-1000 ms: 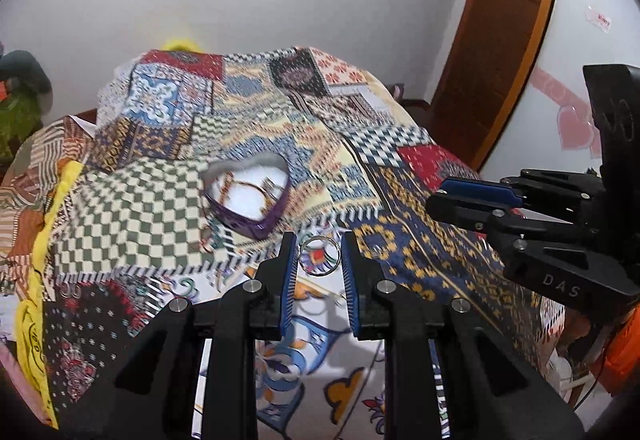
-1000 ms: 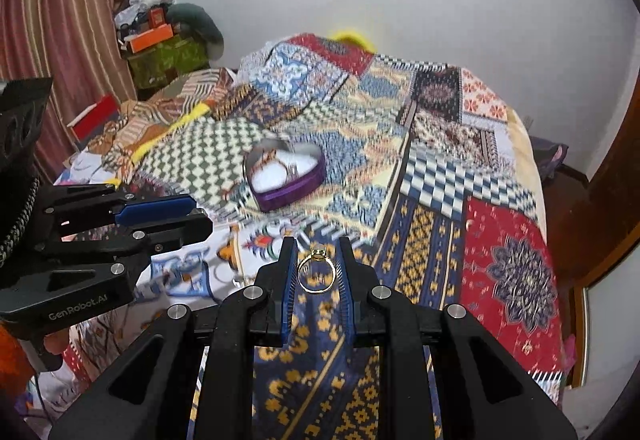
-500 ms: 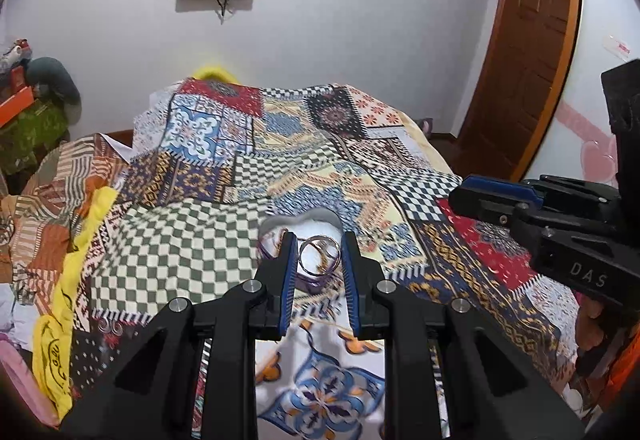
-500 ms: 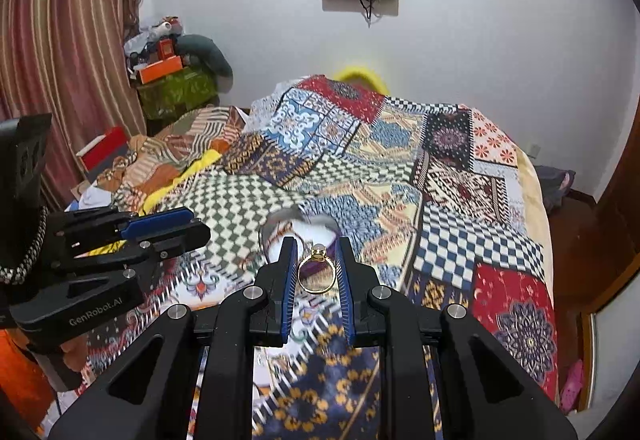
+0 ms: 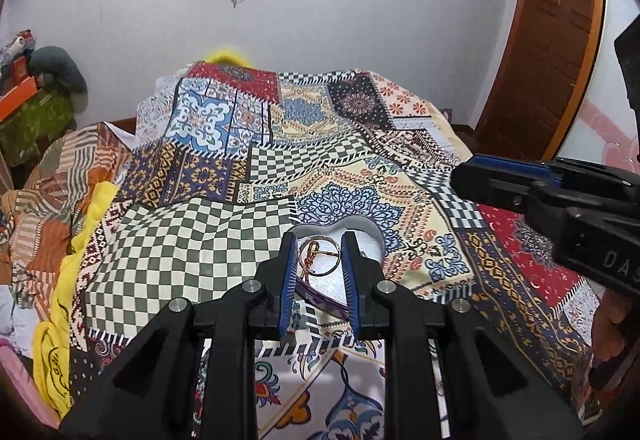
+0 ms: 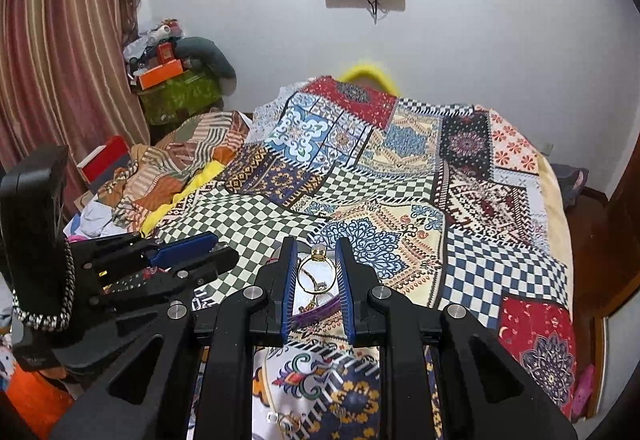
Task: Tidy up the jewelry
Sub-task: 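Carry both rings to the heart tin and open both tools inside it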
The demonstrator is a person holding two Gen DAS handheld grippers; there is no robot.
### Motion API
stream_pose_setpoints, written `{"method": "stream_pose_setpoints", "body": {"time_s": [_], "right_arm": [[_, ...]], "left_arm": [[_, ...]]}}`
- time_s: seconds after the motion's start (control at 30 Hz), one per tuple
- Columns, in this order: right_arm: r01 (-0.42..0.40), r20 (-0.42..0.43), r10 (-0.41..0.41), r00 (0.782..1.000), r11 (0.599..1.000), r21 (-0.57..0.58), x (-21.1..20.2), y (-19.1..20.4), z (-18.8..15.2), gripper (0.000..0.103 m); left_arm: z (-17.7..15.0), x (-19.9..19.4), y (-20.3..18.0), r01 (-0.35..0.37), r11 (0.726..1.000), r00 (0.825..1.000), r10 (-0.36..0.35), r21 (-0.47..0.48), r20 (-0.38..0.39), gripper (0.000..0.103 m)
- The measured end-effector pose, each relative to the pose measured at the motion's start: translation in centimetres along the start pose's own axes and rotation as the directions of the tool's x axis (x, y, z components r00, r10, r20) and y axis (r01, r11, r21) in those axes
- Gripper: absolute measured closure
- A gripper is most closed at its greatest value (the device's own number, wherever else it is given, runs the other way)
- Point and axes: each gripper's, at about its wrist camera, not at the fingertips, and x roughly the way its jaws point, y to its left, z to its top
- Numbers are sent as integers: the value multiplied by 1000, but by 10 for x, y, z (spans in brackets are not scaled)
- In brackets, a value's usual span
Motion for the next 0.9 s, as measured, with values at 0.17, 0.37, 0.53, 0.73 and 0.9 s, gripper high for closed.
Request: {"method": "stream_pose_setpoints", "body": {"time_s": [0.17,0.37,0.53,0.73,0.9], "right_arm": [[14,-67,-14,998,1000,-3,29,-3,2,86],[22,-154,-23,988,1000,-6,61,-9,5,86],[4,-217,-1,976,1000,15,82,-16,8,86],[-22,-288,34,957,999,46,102,-20,7,86],[-30,-310,43,950,999,45,106,-19,6,86]], "left_arm": [[3,26,7,8,1000,999,-9,-21,-44,82],[0,53,13,26,999,994,-30,-41,-104,82],[-4,67,10,35,999,990,-39,-26,-137,82],[-6,80,7,44,999,984,-45,-13,-172,82],[-6,79,6,50,999,983,-51,-9,-178,82]]}}
